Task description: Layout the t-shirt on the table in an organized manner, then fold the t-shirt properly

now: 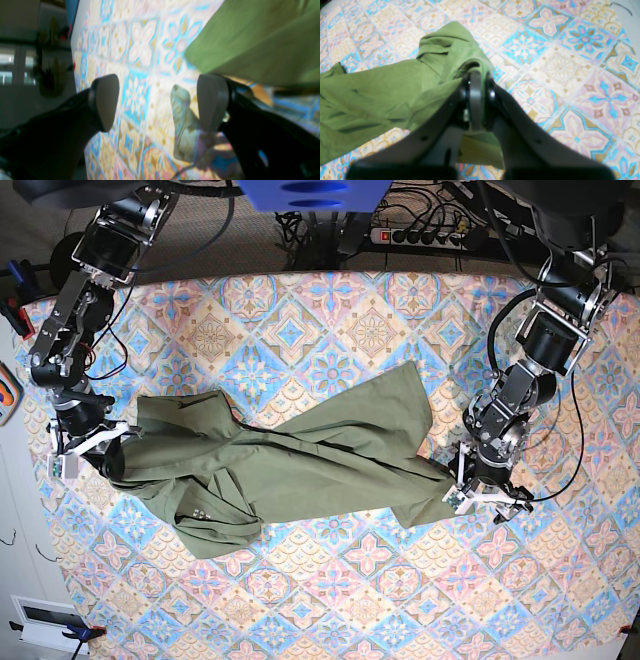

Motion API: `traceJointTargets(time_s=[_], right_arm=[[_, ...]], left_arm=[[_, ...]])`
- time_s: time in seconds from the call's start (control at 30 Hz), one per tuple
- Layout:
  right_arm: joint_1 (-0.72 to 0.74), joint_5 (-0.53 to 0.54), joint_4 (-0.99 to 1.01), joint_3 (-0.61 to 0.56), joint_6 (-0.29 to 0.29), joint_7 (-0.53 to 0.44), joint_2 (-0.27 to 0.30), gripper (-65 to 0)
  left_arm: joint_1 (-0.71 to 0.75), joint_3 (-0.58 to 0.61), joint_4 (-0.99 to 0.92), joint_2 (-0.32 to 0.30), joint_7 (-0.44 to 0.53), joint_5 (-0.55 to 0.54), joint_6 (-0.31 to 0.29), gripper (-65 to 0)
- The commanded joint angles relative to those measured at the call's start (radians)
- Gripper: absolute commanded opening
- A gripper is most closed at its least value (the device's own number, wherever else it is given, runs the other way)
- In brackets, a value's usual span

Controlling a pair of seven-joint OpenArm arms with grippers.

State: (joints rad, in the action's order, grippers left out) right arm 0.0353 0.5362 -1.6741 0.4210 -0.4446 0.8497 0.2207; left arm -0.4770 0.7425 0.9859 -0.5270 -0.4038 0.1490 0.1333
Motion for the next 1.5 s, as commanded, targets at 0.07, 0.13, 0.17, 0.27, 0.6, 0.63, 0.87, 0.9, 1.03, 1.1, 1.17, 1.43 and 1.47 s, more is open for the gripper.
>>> traceJointTargets(time_s=[0.07, 0.13, 0.17, 0.27, 0.6, 0.63, 0.87, 0.9, 1.03, 1.1, 1.17, 1.43, 1.47], right_arm=[[0.024, 0.017, -0.019, 0.005, -0.006, -0.033, 0.018, -64.7], [0.024, 0.017, -0.019, 0.005, -0.006, -0.033, 0.018, -64.8], [0.024, 0.017, -0.018, 0.005, -0.006, -0.033, 0.018, -64.8], [0.024, 0.017, -0.018, 0.005, -0.006, -0.033, 0.018, -64.8], [0.024, 0.017, -0.018, 0.005, -0.006, -0.034, 0.018, -64.8], [0.024, 0.017, -0.019, 0.005, -0.006, -0.034, 0.018, -64.8], [0.019, 0.017, -0.019, 0.039, -0.006, -0.034, 0.018, -64.8], [0.019, 0.017, -0.019, 0.039, -0.006, -0.034, 0.018, -64.8], [0.019, 0.02, -0.019, 0.039, -0.006, -0.034, 0.018, -64.8], [0.019, 0.02, -0.021, 0.039, -0.006, -0.034, 0.018, -64.8], [0.019, 0.019, -0.021, 0.037, -0.006, -0.034, 0.018, -64.8], [0.019, 0.019, -0.021, 0.037, -0.006, -0.034, 0.018, -64.8], [0.019, 0.02, -0.021, 0.037, -0.006, -0.034, 0.018, -64.8]], left_arm=[[-0.029, 0.004, 0.008, -0.015, 0.007, 0.007, 0.016, -17.1], [-0.029, 0.004, 0.008, -0.005, 0.007, 0.007, -0.013, -17.1], [-0.029, 0.005, 0.008, -0.005, 0.007, 0.007, -0.042, -17.1], [-0.029, 0.005, 0.006, -0.005, 0.007, 0.007, -0.129, -17.1], [-0.068, 0.002, -0.083, 0.069, 0.007, 0.008, -0.151, -17.1], [-0.081, 0.004, -0.121, 0.092, 0.007, 0.008, -0.151, -17.1], [-0.105, 0.004, -0.184, 0.155, 0.009, 0.008, -0.238, -24.4], [-0.107, 0.004, -0.184, 0.16, 0.009, 0.008, -0.278, -29.6], [-0.107, 0.001, -0.187, 0.16, 0.009, 0.008, -0.395, -55.0], [-0.108, -0.001, -0.187, 0.16, 0.009, 0.008, -0.407, -61.9], [-0.11, -0.001, -0.186, 0.16, 0.009, 0.008, -0.409, -63.0], [-0.125, -0.059, -0.074, 0.112, 0.009, 0.008, -0.407, -65.0], [-0.116, -0.091, -0.034, 0.106, 0.006, 0.008, -0.406, -65.0]])
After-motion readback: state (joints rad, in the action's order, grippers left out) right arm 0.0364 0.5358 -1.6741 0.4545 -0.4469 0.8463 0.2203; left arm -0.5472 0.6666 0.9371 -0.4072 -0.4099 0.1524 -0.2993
